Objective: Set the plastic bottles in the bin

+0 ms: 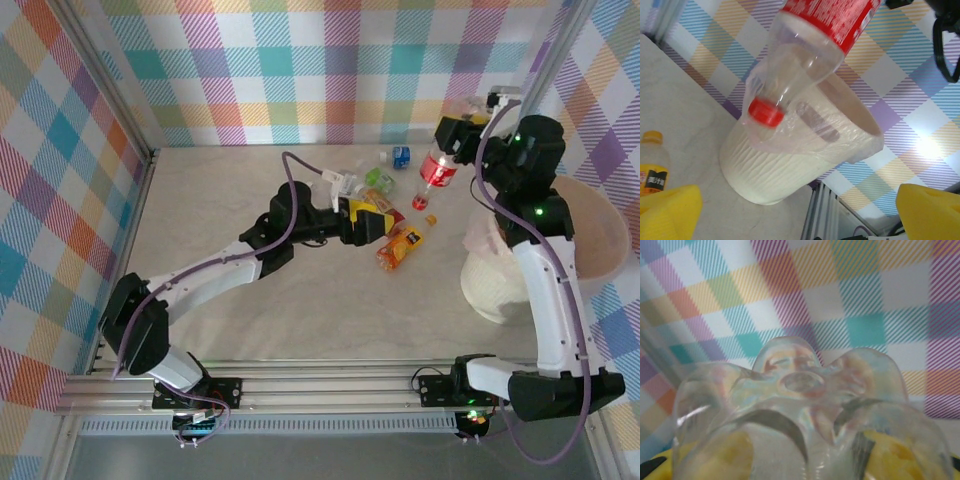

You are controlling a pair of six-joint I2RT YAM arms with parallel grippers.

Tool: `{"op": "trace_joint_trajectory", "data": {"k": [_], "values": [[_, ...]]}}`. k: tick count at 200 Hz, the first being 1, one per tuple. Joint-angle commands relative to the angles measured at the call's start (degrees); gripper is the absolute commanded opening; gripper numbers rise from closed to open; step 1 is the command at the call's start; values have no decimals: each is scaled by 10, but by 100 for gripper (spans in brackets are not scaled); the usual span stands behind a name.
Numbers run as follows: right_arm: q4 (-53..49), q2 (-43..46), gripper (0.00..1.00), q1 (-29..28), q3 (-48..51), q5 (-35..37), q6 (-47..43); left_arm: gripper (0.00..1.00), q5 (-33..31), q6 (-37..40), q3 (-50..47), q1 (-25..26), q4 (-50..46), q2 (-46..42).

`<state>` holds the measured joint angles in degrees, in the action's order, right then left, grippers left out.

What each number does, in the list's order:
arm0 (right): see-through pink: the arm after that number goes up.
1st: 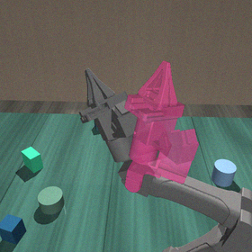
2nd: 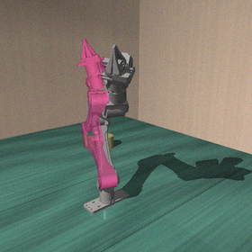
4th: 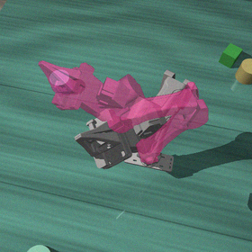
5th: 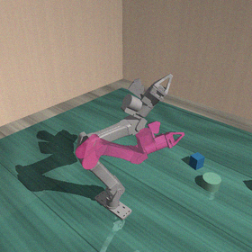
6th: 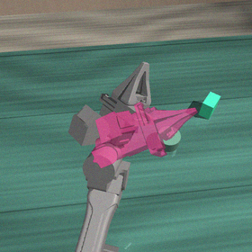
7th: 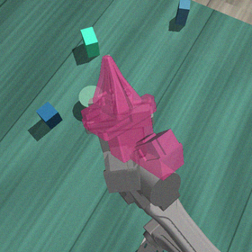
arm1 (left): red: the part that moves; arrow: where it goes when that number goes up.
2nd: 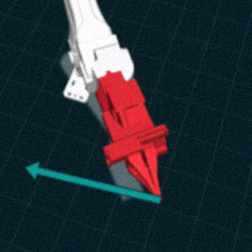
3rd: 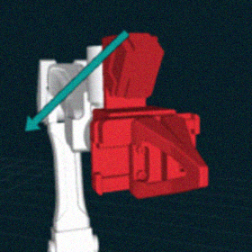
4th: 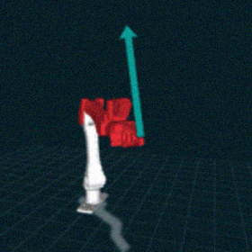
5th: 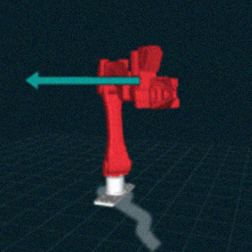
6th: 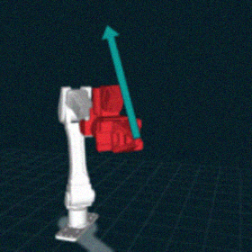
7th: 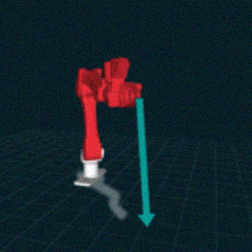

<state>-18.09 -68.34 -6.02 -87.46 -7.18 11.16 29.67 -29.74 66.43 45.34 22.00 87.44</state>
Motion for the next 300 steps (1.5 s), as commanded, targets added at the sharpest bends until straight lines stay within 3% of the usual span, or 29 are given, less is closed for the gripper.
{"op": "trace_joint_trajectory", "data": {"k": [1, 43, 70, 93, 180, 243, 300], "values": [[23, 22, 41, 3, -26, 100, -70, 100, -49, 37, -17, 3, -27, -22], [40, 23, 40, 4, -67, 225, -173, 100, -153, 57, -14, 3, -103, -36], [43, 23, 40, 12, -65, 328, -266, 100, -185, 56, -21, 2, -104, -36], [30, 30, 40, 35, -51, 360, -284, 100, -201, 54, -12, 1, -113, -26], [-73, 99, 42, 159, 63, 361, -206, 100, -273, 7, 43, -4, -173, 32], [-120, 140, 46, 169, 147, 354, -144, 100, -268, -32, 75, -8, -213, 63], [-125, 151, 54, 168, 206, 297, -106, 100, -291, -57, 58, -9, -234, 49]]}}
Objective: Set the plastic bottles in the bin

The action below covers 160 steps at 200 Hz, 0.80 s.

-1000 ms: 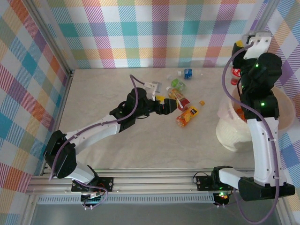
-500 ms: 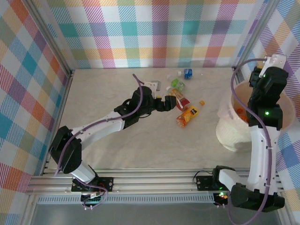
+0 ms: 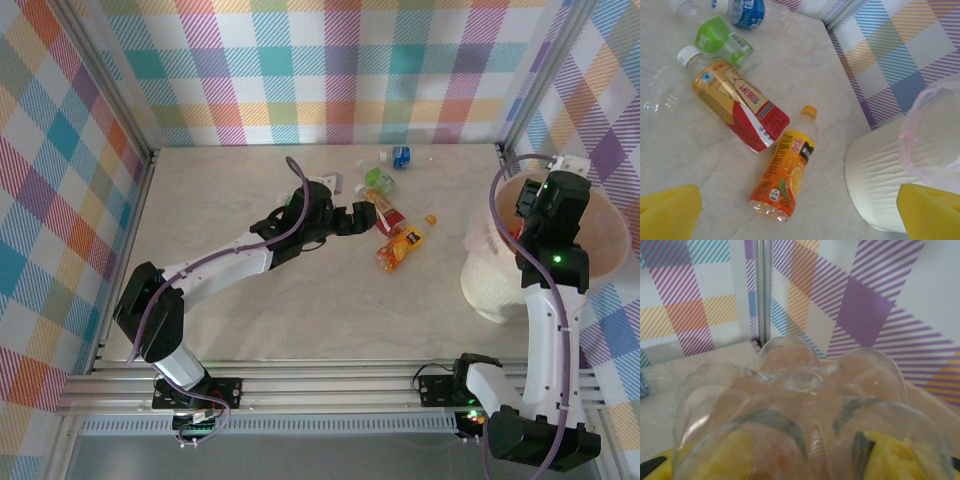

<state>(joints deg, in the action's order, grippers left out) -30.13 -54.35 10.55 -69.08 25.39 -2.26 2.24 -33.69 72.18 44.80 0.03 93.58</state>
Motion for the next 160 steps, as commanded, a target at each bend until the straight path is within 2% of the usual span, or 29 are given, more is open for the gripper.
{"op": "trace_joint_trajectory", "data": {"k": [1, 41, 60, 95, 160], "values": [[-4, 11, 55, 3, 23, -29, 29, 100, -17, -18, 1, -3, -14, -12], [12, 23, 66, 3, 54, -99, 59, 100, -8, -19, 23, -3, -33, 4], [9, 17, 75, 3, 51, -129, 67, 100, -11, -18, 26, -3, -34, 8], [8, 22, 84, 3, 42, -166, 70, 100, -23, -12, 30, -3, -46, 10], [1, 30, 93, 3, 14, -186, 86, 100, -68, -9, 35, -4, -72, 13]]}}
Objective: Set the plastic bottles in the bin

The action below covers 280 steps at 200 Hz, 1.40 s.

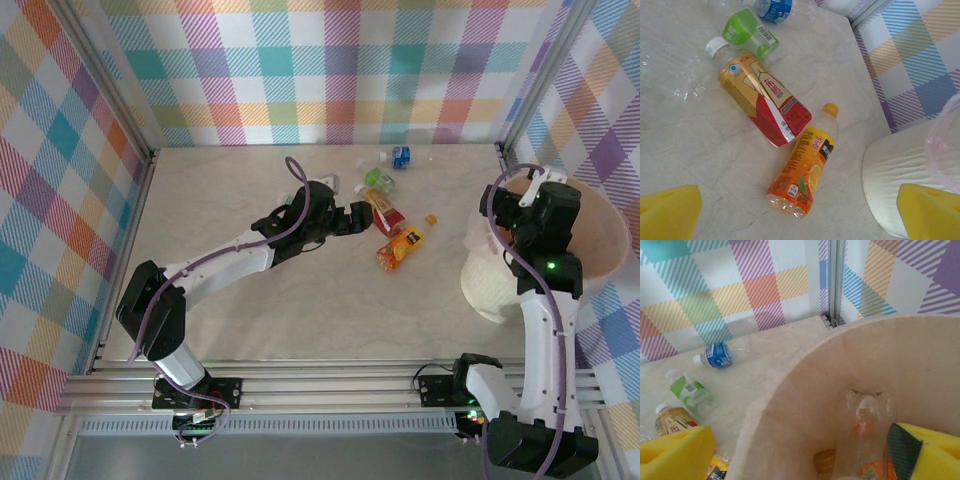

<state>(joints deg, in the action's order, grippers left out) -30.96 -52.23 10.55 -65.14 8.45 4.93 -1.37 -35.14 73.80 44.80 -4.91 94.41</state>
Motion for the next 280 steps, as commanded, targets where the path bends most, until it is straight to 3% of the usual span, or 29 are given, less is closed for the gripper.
{"op": "trace_joint_trajectory", "data": {"k": [1, 20, 60, 82, 122, 144, 200, 229, 280], "values": [[9, 9, 93, 3, -25, -17, 15, 100, -33, 5, 19, -3, -23, 5], [19, 17, 100, 3, -22, -26, 17, 100, -54, 2, 20, -5, -35, 8], [29, 26, 100, 3, -28, -51, 21, 100, -103, -11, 6, -8, -44, 5], [22, 25, 100, 3, -59, -87, -21, 100, -123, -14, -3, -10, -47, -1], [-2, -14, 100, -4, -133, -259, -3, 100, -156, -15, -19, -11, -48, -11], [-4, -48, 100, -40, -160, -328, 9, 100, -168, -19, -24, -12, -48, -16], [-33, -163, 100, -228, -181, -220, -87, 100, -204, -53, -41, -12, -67, -37], [-58, -239, 100, -280, -181, -175, -138, 100, -256, -103, -57, -12, -100, -56], [-71, -396, 100, -320, -207, -95, -140, 100, -250, -117, -65, -14, -129, -70]]}}
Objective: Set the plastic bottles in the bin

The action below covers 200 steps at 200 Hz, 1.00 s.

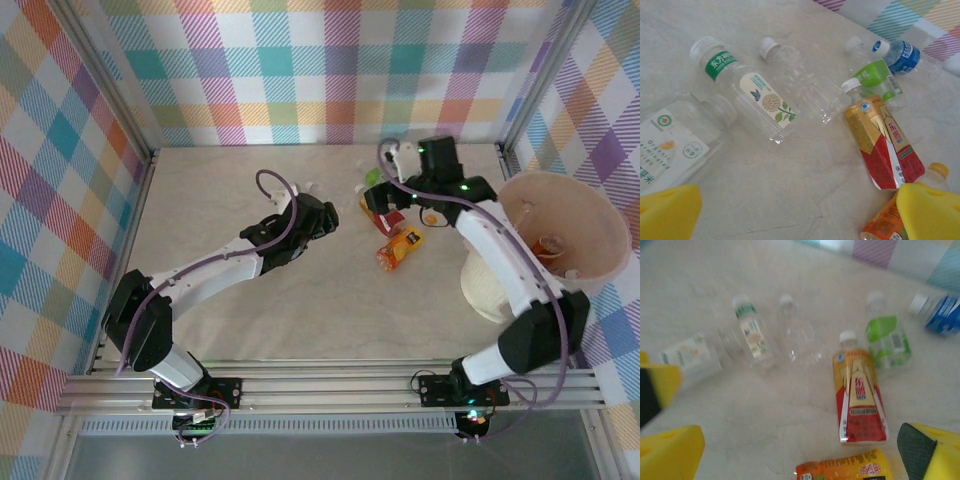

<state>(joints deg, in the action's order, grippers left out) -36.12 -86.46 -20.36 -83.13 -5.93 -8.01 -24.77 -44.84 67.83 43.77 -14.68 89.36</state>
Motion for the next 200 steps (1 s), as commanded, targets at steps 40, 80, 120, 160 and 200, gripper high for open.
{"op": "trace_joint_trajectory", "data": {"k": [40, 80, 120, 160, 200], "values": [[-53, -194, 100, -13, -99, 120, 5, 100, 4, -10, -5, -3, -28, -22], [-99, -308, 100, -13, -186, 164, 13, 100, 14, -10, -6, -3, -34, -21], [-130, -386, 100, -12, -251, 181, 19, 100, 17, -12, -7, -3, -39, -21], [-153, -430, 100, -11, -278, 148, 6, 100, 17, -12, -8, -3, -41, -17], [-159, -448, 94, -12, -280, 128, 1, 100, 28, -8, -5, -4, -34, -9]]}}
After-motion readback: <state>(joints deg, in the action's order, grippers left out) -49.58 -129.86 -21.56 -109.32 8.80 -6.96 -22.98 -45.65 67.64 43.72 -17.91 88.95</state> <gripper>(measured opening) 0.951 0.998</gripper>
